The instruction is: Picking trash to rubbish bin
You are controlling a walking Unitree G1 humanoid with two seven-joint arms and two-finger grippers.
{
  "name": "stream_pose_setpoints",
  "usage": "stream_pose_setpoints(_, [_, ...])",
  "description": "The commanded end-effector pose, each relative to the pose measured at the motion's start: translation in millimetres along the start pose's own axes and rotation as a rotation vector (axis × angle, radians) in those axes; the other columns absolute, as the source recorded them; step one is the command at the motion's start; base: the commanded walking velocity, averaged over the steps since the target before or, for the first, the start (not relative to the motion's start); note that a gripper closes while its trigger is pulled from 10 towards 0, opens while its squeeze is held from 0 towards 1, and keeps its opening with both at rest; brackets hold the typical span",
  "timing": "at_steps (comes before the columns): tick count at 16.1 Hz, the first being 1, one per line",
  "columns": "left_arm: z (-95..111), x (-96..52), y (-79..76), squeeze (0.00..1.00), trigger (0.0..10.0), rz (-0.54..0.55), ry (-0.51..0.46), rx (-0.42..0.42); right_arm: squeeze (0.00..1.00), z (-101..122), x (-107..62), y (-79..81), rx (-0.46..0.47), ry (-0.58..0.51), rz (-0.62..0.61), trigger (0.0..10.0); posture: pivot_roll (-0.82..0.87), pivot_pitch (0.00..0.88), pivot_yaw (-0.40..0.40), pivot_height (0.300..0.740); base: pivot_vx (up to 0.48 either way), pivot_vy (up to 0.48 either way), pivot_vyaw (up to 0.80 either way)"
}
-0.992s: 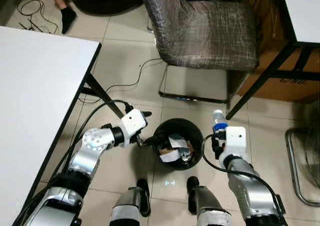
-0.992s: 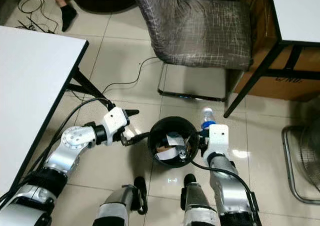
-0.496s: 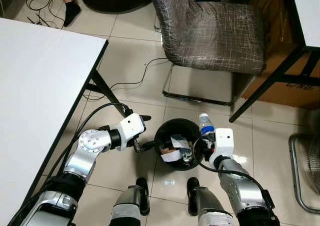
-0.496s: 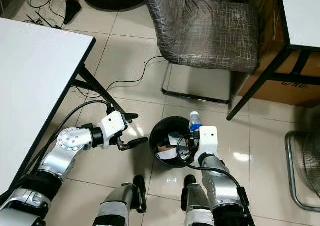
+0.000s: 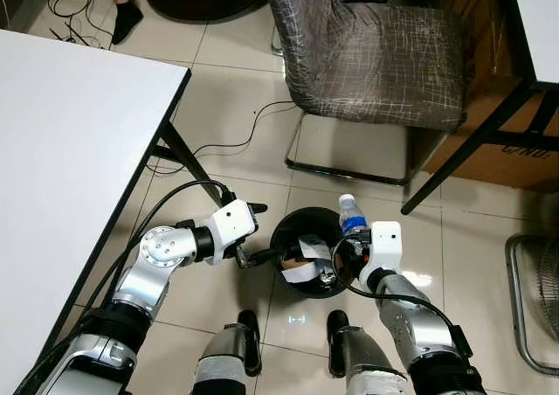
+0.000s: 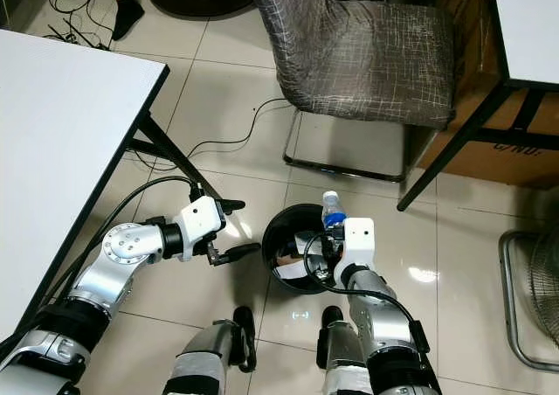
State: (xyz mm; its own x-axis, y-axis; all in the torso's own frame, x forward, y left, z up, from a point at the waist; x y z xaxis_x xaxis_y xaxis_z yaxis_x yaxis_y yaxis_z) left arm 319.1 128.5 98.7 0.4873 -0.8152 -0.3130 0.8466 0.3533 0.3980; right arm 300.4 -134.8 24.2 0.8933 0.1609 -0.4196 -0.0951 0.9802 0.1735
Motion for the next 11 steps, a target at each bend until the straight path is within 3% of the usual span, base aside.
stream_pose_setpoints(1, [-5.9, -2.8, -5.2, 0.00, 10.0, -0.025, 0.026, -0.009, 0.00, -13.3, -2.3, -0.6, 0.029, 0.041, -0.002, 10.0, 0.18, 0.348, 0.094, 0.740, 0.000, 0.000, 0.00])
stream_pose_setpoints(11, [-5.9, -2.8, -5.2, 0.00, 10.0, -0.025, 0.026, -0.009, 0.00, -13.3, -2.3, -0.6, 0.029, 0.041, -0.002, 10.0, 0.18, 0.348, 0.094, 0.740, 0.000, 0.000, 0.00])
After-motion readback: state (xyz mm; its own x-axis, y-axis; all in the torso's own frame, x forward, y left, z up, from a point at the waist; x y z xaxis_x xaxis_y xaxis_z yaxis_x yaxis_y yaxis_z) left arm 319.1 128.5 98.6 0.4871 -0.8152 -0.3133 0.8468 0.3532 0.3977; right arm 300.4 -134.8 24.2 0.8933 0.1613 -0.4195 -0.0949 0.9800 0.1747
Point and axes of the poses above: a point about 5 cm out from each wrist's last joint towards the gripper, its own x axis pointing out of the wrist towards the gripper, its own z axis along the axis of the wrist's last joint, y = z × x, the point moved 1 cm from there along x, pointing out of the wrist towards the gripper, and after that the axes turned 2 degrees about x, right-handed, at the moved point
